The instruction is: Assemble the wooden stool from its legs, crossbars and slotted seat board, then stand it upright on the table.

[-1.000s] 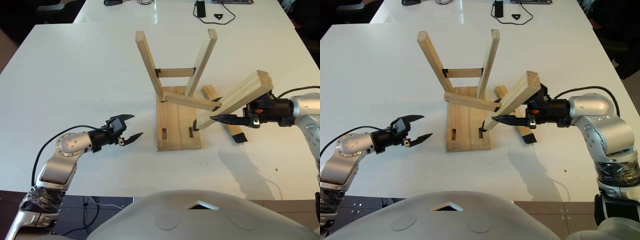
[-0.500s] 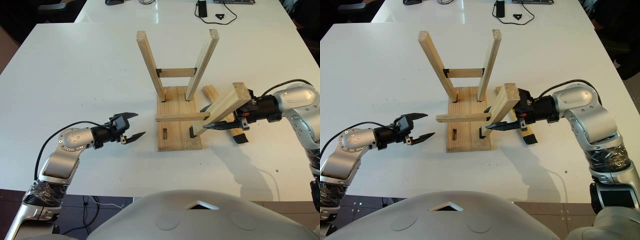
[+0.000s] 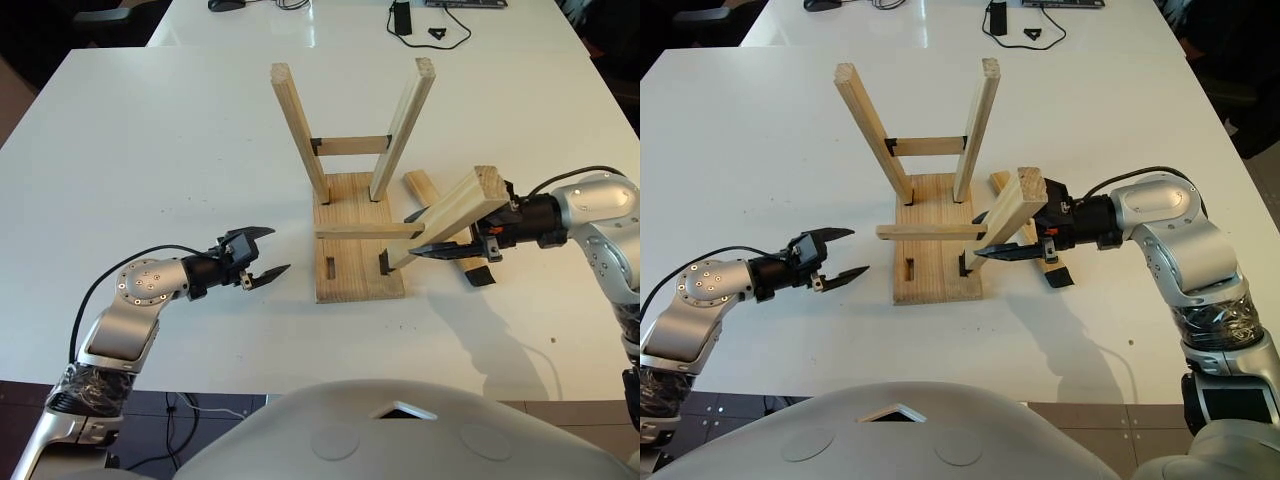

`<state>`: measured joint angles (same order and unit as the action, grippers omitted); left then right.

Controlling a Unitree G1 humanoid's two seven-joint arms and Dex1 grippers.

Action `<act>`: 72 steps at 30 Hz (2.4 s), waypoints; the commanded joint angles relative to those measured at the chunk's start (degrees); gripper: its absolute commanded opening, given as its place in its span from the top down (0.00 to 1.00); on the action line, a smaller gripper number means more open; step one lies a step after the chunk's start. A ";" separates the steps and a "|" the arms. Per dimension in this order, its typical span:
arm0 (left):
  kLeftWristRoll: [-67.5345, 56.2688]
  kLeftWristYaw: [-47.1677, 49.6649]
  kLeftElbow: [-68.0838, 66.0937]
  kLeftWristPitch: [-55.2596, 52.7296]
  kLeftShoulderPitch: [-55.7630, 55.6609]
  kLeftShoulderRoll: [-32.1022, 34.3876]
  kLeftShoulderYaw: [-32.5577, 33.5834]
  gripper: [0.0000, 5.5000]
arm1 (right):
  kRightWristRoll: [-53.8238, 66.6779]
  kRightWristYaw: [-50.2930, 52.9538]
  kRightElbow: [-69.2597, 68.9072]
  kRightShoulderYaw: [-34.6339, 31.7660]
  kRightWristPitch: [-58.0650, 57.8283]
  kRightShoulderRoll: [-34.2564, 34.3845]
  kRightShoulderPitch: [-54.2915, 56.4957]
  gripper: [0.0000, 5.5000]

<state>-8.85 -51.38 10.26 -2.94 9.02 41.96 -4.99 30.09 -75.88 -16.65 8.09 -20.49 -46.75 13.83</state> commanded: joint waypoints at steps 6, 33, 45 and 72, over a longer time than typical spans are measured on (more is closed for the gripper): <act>1.02 0.72 0.15 0.11 0.29 -1.21 -0.62 0.31 | -4.47 -1.56 2.17 3.16 2.31 -1.74 -2.23 0.64; 2.24 2.07 0.82 0.28 2.13 -2.30 -1.69 0.31 | -16.80 -0.88 14.57 16.94 9.72 -3.40 -2.09 0.64; 3.01 3.66 1.56 -0.33 2.21 -3.96 -3.18 0.31 | -17.87 -5.01 34.72 24.82 8.15 5.88 12.41 0.64; 2.90 5.24 1.73 -0.16 3.79 -4.39 -2.43 0.31 | -11.59 -0.53 16.00 16.82 7.51 0.23 6.01 0.41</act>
<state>-6.62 -46.49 11.56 -2.97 12.49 37.47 -7.59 18.05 -76.80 0.70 27.64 -11.87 -46.23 18.16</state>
